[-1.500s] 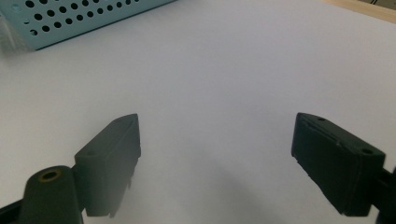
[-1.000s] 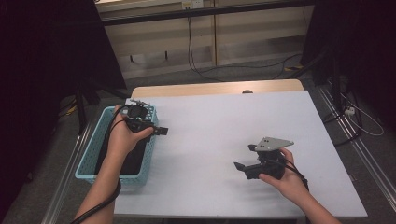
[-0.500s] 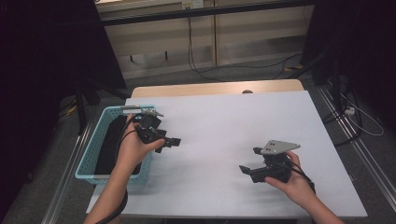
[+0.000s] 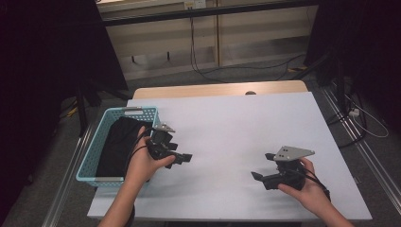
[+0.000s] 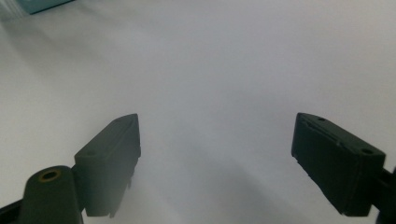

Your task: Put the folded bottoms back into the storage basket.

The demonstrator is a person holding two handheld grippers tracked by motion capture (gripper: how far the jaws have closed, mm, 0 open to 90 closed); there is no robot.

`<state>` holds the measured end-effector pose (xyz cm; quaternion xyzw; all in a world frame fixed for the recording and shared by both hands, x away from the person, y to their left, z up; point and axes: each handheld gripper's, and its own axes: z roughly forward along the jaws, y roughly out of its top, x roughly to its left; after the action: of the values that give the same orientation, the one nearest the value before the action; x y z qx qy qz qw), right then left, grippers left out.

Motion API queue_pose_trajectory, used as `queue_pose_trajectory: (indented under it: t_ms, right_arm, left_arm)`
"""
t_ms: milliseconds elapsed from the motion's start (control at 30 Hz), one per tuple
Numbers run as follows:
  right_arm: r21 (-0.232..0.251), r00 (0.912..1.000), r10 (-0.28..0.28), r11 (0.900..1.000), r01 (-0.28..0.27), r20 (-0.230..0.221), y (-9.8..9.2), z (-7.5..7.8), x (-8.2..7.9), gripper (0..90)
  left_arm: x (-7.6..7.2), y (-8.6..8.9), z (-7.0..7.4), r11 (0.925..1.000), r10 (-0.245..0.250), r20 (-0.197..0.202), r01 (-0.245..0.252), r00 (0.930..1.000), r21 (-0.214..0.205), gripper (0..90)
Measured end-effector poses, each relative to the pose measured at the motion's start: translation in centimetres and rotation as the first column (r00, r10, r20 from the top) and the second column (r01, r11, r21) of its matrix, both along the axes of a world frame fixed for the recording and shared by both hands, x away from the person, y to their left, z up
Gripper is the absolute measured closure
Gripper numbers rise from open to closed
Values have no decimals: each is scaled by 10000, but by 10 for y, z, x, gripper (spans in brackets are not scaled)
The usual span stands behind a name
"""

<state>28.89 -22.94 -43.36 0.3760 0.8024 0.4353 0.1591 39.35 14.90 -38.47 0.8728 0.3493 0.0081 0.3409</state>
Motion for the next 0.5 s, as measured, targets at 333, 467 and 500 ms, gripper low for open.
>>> queue_pose_trajectory:
  t_ms: [333, 467, 500]
  right_arm:
    - [25, 9998, -193, 9998, 193, -25, -15, -2, -9, 152]
    - [102, 9997, -263, 9996, 263, 9, -20, -2, -11, 152]
    - [119, 9996, -287, 9995, 286, 20, -20, -2, -11, 152]
  left_arm:
    - [-13, -2, -18, 9996, -222, -16, 221, 9998, -195, 183]
    - [-17, -1, -23, 9995, -265, -1, 265, 9996, -170, 173]
    - [-18, 0, -25, 9993, -298, -22, 297, 9996, -218, 171]
